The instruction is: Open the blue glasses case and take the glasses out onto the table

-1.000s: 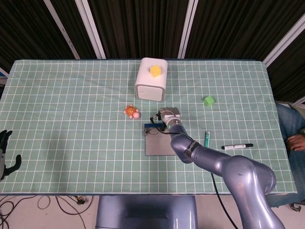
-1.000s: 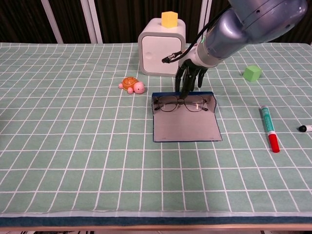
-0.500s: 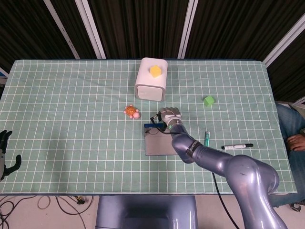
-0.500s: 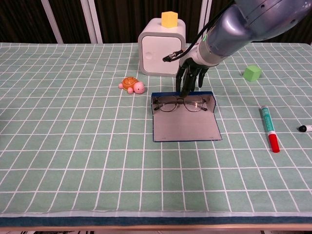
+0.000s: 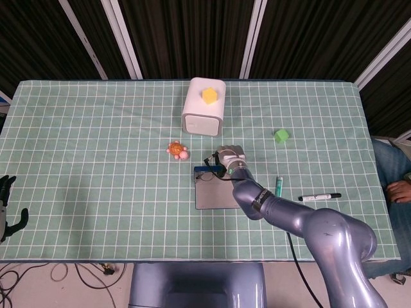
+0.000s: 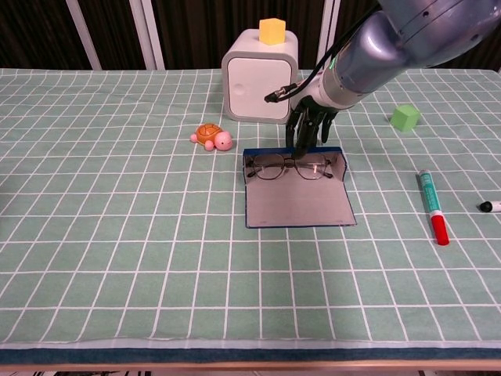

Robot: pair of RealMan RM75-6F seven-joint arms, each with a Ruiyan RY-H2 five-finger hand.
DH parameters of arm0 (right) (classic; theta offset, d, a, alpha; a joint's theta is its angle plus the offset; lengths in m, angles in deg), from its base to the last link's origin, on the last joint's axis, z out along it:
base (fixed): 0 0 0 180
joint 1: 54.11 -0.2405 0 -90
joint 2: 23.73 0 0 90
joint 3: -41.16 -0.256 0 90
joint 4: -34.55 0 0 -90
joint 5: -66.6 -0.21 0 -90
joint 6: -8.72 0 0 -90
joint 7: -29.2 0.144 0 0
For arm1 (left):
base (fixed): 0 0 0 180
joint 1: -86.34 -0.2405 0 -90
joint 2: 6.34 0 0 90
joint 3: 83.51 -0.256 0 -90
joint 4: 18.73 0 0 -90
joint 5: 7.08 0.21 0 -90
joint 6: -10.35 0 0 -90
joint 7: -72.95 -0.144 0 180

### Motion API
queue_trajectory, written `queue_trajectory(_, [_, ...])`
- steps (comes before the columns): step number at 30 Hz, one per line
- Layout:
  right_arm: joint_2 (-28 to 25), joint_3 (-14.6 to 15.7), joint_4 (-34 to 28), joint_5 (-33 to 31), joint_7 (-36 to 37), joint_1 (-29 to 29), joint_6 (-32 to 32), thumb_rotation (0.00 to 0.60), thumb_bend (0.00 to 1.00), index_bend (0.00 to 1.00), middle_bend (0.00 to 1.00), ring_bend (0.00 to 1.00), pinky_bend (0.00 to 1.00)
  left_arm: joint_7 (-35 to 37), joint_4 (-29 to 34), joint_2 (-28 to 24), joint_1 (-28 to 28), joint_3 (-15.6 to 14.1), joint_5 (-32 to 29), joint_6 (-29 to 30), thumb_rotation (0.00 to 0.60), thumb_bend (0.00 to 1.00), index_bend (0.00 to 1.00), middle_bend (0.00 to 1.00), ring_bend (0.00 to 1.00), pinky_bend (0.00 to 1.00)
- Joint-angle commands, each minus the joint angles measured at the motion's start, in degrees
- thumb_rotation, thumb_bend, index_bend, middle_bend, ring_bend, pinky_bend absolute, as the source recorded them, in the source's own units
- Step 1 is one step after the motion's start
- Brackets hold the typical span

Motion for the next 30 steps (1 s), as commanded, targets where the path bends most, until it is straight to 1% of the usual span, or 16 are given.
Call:
queue_trajectory(1, [0.06, -0.09, 0.05, 0.07, 0.13, 0.05, 0.07, 0.600, 0.43, 0.43, 0.37, 0.30, 0.21, -0.02, -0.01, 0.03, -0.01, 0.00, 0.03, 0.07, 0.600, 0.46, 0.03, 0.00, 0.00, 0.00])
queue_trajectory(14, [0.49, -0.08, 0.66, -0.01, 0.40, 0.30, 0.41, 0.600, 0.43, 0.45, 0.38, 0.31, 0.21, -0.04, -0.11, 0.12, -0.01, 0.11, -0.09, 0.31, 0.600, 0.46, 0.03, 0.00, 0.00, 0.00])
queue_trajectory(19, [0.51, -0.22, 0.70, 0.18, 0.53, 0.23, 0.69, 0.600, 0.45, 0.46, 0.39, 0.31, 0.21, -0.06, -0.15, 0.15, 0.01, 0.07, -0.07, 0.28, 0.600, 0.46, 0.03, 0.00, 0.00, 0.00])
queue_trajectory(30, [0.36, 0.04, 0.67, -0.11, 0.97, 0.04, 1.10, 0.600, 0.46, 0.47, 0.40, 0.31, 0.21, -0.08, -0.13, 0.15, 0.02, 0.09, -0.13, 0.34, 0.600, 0.46, 0.03, 0.00, 0.00, 0.00])
